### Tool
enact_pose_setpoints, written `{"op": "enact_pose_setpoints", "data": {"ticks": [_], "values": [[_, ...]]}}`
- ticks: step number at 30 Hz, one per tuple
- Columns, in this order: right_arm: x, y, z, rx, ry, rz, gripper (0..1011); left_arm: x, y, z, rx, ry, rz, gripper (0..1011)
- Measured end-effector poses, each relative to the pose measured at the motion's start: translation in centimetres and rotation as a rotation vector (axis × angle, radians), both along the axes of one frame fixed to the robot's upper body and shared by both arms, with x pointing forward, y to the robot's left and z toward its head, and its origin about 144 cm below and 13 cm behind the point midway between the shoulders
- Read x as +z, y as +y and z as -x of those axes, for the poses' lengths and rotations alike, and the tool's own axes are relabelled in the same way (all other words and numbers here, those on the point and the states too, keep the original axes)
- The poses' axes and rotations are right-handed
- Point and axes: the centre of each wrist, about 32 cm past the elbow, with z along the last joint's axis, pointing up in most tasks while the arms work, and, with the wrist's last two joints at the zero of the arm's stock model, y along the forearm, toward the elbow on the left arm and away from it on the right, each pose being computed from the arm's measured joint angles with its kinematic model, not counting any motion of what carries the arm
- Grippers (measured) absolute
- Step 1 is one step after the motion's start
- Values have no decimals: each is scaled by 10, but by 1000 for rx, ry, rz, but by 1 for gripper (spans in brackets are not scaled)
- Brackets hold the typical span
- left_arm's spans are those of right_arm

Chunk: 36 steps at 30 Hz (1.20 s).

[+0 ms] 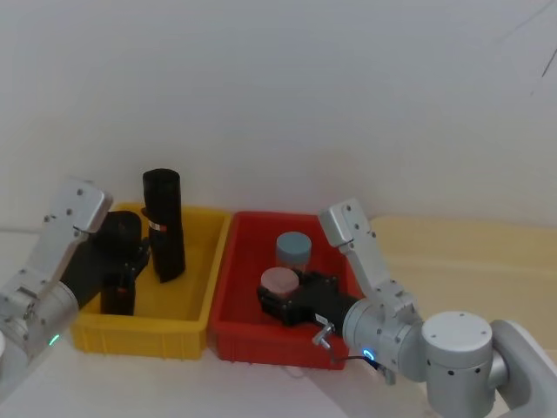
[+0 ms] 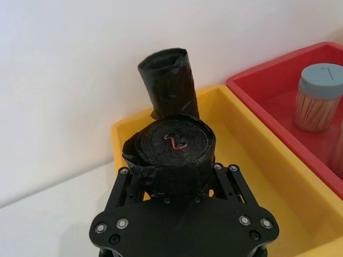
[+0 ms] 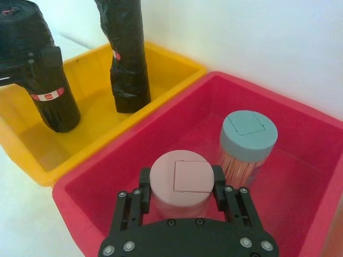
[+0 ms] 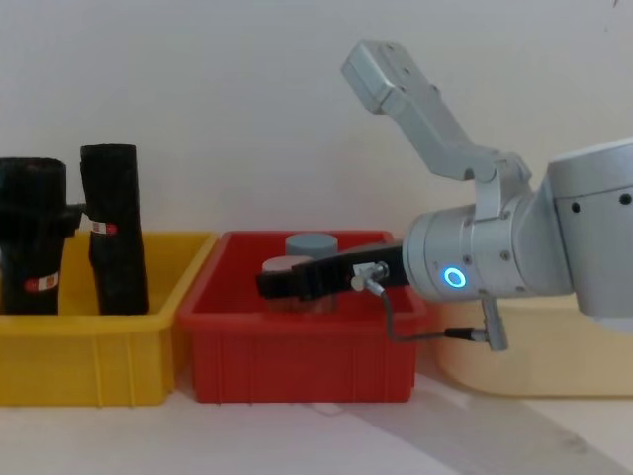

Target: Pick up the garbage bag with the one hand and transfer it to the other hand.

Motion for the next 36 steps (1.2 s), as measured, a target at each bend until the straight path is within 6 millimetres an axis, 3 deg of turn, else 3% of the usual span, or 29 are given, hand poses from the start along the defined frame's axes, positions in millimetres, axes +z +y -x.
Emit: {"op": "enact_pose_setpoints", "data": {"ticks": [9, 22, 36], "values": [[13, -3, 2, -1, -53, -36, 648, 20, -3, -3, -11, -53, -22, 499], [51, -16, 8, -37, -210, -97, 648, 77, -18, -16, -107, -217, -44, 501], [88, -54, 26, -178, -392, -109, 648, 121, -51, -41, -282, -360, -24, 501]]}}
